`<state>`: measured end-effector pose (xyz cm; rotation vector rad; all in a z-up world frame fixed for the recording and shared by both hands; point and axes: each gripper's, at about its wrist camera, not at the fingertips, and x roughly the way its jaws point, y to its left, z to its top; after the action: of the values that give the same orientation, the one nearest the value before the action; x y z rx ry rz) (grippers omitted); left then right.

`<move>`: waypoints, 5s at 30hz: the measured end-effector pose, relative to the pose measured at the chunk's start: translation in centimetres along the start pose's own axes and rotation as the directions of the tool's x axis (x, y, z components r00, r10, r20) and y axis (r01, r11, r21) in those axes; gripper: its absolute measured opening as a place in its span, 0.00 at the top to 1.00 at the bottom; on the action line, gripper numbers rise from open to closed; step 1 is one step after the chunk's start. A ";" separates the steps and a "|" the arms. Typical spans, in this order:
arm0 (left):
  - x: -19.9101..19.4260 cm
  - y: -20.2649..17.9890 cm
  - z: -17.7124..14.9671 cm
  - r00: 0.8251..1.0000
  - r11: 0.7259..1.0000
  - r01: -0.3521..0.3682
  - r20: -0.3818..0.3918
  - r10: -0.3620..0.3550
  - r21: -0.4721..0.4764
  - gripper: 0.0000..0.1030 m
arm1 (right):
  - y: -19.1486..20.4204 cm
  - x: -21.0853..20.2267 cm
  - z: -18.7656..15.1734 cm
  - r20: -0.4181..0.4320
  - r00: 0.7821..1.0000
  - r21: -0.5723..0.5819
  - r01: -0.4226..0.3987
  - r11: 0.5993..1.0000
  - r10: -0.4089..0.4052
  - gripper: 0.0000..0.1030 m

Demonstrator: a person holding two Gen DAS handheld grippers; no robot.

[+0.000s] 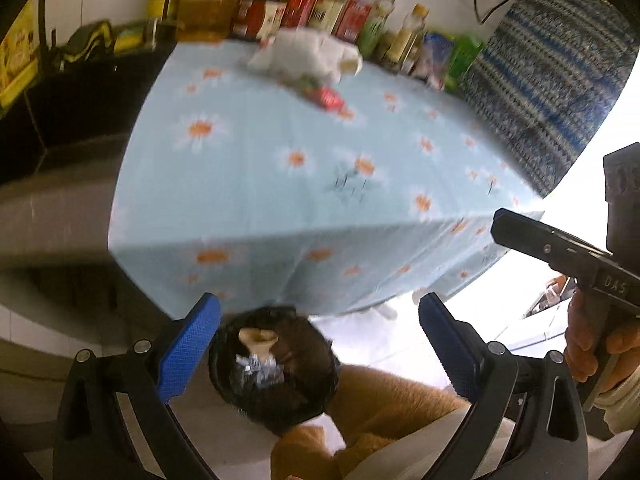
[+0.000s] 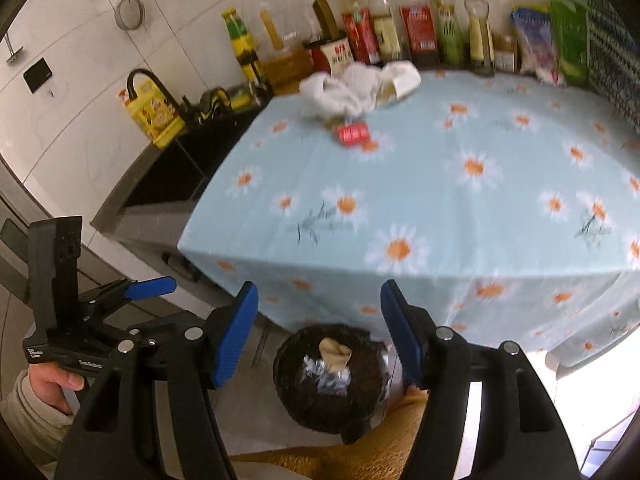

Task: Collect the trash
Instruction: 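Raise both empty tools back over the table toward the white cloths, then close the left tool on the white knit cloth while the right tool grasps another white cloth, then lift both white cloths off the table and carry them toward the bin, then lower both held cloths down over the black bin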

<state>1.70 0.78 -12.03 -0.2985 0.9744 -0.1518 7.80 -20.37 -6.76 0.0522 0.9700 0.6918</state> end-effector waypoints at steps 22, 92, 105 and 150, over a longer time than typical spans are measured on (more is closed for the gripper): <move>4.1 -1.3 15.0 0.997 1.000 0.002 0.079 -0.001 -0.014 0.07 | -5.9 5.0 15.1 0.020 0.999 -0.130 -0.042 0.991 0.045 0.36; 11.6 3.8 24.3 0.994 0.975 -0.023 0.101 0.046 -0.220 0.63 | -8.2 17.0 29.1 -0.182 0.955 -0.361 -0.288 0.887 0.236 0.84; 5.9 3.5 20.4 0.990 0.993 0.033 0.138 -0.016 -0.116 0.63 | -5.2 10.3 24.7 -0.070 0.985 -0.313 -0.172 0.934 0.158 0.84; 1.4 5.1 -2.0 0.992 0.993 0.105 -0.060 -0.108 -0.055 0.63 | 4.4 4.1 1.0 -0.214 0.974 -0.173 -0.119 0.978 0.081 0.84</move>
<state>0.82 4.93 -15.84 -0.3953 1.0265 -0.2348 7.83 -14.29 -7.74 -0.1370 1.1024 0.8914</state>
